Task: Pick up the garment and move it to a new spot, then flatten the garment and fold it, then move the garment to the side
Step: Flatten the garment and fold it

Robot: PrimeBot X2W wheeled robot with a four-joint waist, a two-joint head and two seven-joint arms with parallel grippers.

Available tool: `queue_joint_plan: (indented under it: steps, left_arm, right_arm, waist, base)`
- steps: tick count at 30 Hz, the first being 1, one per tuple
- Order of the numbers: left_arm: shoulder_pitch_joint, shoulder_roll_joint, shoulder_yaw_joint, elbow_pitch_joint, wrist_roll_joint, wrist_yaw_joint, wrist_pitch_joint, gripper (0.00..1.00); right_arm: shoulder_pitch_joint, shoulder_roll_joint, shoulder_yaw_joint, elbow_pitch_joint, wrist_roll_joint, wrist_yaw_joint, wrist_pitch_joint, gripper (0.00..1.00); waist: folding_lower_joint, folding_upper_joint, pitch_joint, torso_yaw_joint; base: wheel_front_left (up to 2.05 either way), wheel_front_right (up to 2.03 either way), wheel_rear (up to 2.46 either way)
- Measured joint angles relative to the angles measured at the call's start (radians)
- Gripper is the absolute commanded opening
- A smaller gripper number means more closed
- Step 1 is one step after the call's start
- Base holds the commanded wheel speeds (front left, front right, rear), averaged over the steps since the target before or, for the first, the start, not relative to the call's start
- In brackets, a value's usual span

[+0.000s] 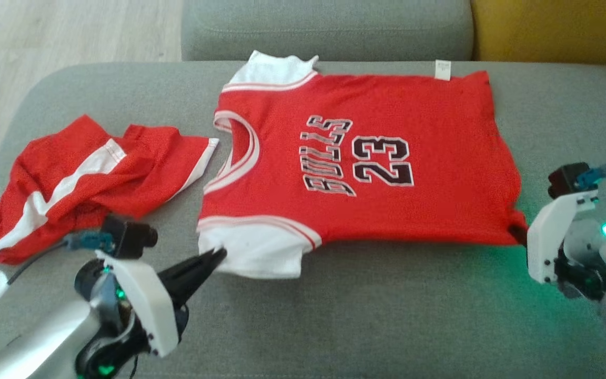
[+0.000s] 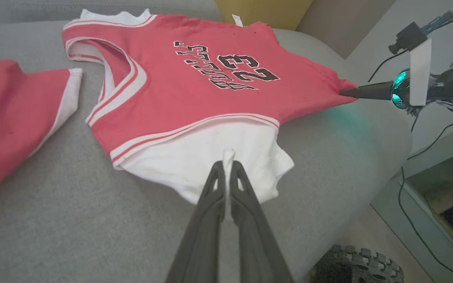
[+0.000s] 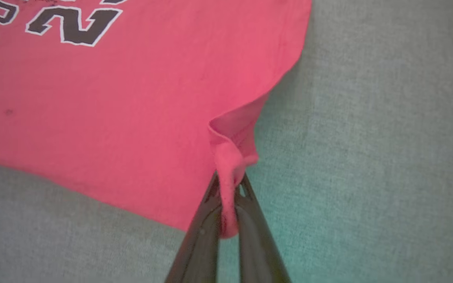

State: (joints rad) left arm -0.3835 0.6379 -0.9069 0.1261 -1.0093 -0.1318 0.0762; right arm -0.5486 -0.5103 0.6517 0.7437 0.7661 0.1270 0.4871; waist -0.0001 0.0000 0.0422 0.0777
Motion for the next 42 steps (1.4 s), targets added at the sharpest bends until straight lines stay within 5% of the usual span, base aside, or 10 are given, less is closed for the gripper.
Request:
queue_joint_plan:
  steps: [19,30,42]
  left_arm:
    - [0.113,0.180,-0.062,-0.231,-0.242,0.000,0.143,0.00]
    - [0.053,0.168,-0.012,-0.244,-0.224,0.006,0.097,0.00]
    - [-0.117,0.090,0.005,-0.123,-0.180,0.005,0.113,0.00]
  right_arm:
    - [0.177,-0.144,0.016,-0.201,0.185,0.000,0.376,0.00]
    - [0.161,-0.118,-0.124,-0.236,0.108,0.000,0.387,0.00]
    - [0.053,-0.044,-0.185,-0.244,-0.010,0.000,0.392,0.00]
  waist:
    - [0.0000,0.0000,-0.061,-0.007]
    - [0.0000,0.0000,-0.018,-0.015]
    - [0.0000,0.0000,0.072,-0.015]
  base:
    - [0.00,0.00,0.00]
    - [0.00,0.00,0.00]
    - [0.00,0.00,0.00]
